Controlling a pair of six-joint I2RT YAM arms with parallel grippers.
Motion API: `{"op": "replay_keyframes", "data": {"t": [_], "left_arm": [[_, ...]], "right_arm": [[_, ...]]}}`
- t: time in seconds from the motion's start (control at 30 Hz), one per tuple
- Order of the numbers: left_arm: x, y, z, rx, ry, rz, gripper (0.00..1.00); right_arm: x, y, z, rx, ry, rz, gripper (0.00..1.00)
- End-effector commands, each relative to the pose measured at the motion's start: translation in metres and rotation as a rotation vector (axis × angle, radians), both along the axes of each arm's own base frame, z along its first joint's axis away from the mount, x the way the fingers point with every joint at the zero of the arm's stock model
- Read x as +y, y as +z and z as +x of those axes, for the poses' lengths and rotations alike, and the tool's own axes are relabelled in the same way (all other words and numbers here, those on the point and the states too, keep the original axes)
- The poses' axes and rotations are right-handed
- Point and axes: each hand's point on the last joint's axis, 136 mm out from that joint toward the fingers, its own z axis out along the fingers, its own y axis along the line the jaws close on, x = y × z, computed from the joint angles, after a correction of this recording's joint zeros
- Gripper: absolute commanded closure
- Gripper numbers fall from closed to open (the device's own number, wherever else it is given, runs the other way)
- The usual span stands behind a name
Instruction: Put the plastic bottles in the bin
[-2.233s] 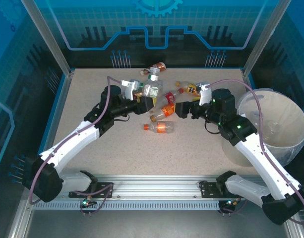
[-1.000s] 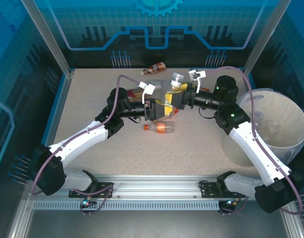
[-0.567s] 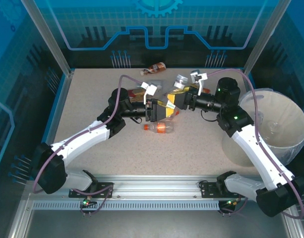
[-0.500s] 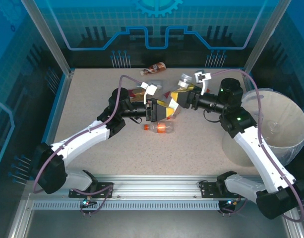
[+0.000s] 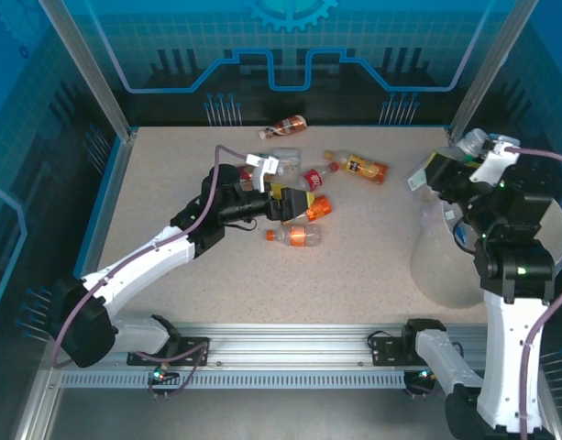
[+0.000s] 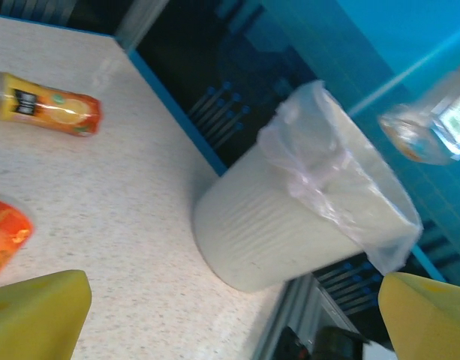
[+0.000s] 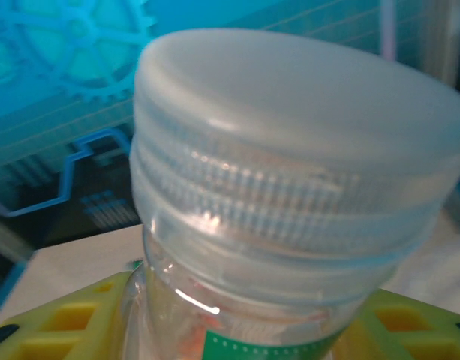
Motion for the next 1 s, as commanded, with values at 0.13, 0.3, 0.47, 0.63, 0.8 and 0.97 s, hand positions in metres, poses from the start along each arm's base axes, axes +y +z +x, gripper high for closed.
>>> {"op": "replay_keyframes", "data": {"t": [0.13, 0.3, 0.47, 0.63, 0.8, 0.97], "left_arm": [[0.057, -0.028, 0.033, 0.045, 0.366, 0.169, 0.01], [0.078, -0.04, 0.04, 0.081, 0.479, 0.235, 0.01], [0.085, -0.046, 0.043, 0.107, 0.508, 0.248, 0.01], [0.087, -0.049, 0.043, 0.143, 0.5, 0.29, 0.01], [0.094, -0.061, 0.041, 0.182, 0.526, 0.329, 0.01], [0.093, -0.077, 0.042, 0.235, 0.538, 0.328, 0.01]], "right_arm": [[-0.09, -0.02, -0.045, 0.218, -0.465, -0.265, 0.67], [-0.118, -0.056, -0.051, 0.418, -0.581, -0.286, 0.66], [-0.125, -0.092, -0.046, 0.584, -0.543, -0.214, 0.66], [-0.128, -0.127, -0.043, 0.728, -0.487, -0.124, 0.66], [-0.14, -0.156, -0.049, 0.891, -0.53, -0.103, 0.54], [-0.149, -0.156, -0.046, 0.885, -0.574, -0.097, 0.12]]}}
